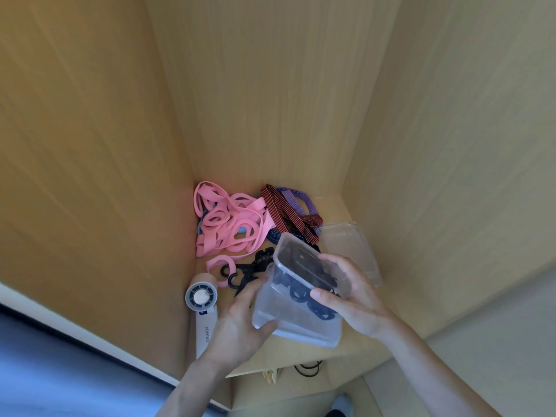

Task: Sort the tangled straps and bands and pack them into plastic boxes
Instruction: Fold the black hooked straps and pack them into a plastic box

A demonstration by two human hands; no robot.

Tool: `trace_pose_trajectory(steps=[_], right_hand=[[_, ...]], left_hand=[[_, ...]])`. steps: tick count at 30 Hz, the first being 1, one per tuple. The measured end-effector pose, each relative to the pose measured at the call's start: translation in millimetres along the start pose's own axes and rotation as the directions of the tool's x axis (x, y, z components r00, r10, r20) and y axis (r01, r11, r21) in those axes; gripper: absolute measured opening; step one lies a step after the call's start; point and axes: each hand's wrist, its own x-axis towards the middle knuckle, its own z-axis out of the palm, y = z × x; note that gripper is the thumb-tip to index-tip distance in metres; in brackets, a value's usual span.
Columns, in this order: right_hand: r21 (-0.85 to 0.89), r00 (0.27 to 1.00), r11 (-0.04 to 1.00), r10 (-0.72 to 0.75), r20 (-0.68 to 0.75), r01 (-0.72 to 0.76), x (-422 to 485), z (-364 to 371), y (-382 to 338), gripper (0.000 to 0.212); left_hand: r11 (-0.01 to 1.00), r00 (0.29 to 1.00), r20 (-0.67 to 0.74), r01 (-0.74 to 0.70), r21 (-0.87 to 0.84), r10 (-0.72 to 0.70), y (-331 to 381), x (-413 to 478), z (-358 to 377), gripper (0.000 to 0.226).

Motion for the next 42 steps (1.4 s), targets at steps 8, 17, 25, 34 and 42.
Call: trace_pose_trajectory(steps=[8, 17, 25, 34, 42], right_hand=[[0.086, 0.999, 0.996, -0.028, 0.033, 0.025, -3, 8, -10, 0.066], [0.195, 0.995, 0.981, -0.03, 0.098, 0.01, 0, 10, -30, 0.054], [-0.128, 0.974, 0.968, -0.206, 0.093, 0.217, 2, 6, -46, 0.067], [-0.483, 0.964, 0.867, -0.219, -0.152, 0.121, 64, -28, -19, 0.057], [-0.666, 0.89, 0.704, -0.108, -0.443, -0.246, 166, -34, 28, 0.055]], left_hand=[[0.962, 0.998, 0.018, -0.048, -0.267, 0.055, 46, 19, -12, 0.099], [0.872, 1.0, -0.006, -0.025, -0.488, 0.025, 57, 29, -18, 0.068], [0.712, 0.991, -0.002, 0.096, -0.696, -0.136, 52, 41, -21, 0.045], [0.775, 0.929, -0.003, 0.308, -0.552, -0.371, 54, 65, -13, 0.073], [0.881, 0.926, -0.066, 0.33, -0.339, -0.372, 50, 47, -5, 0.027]])
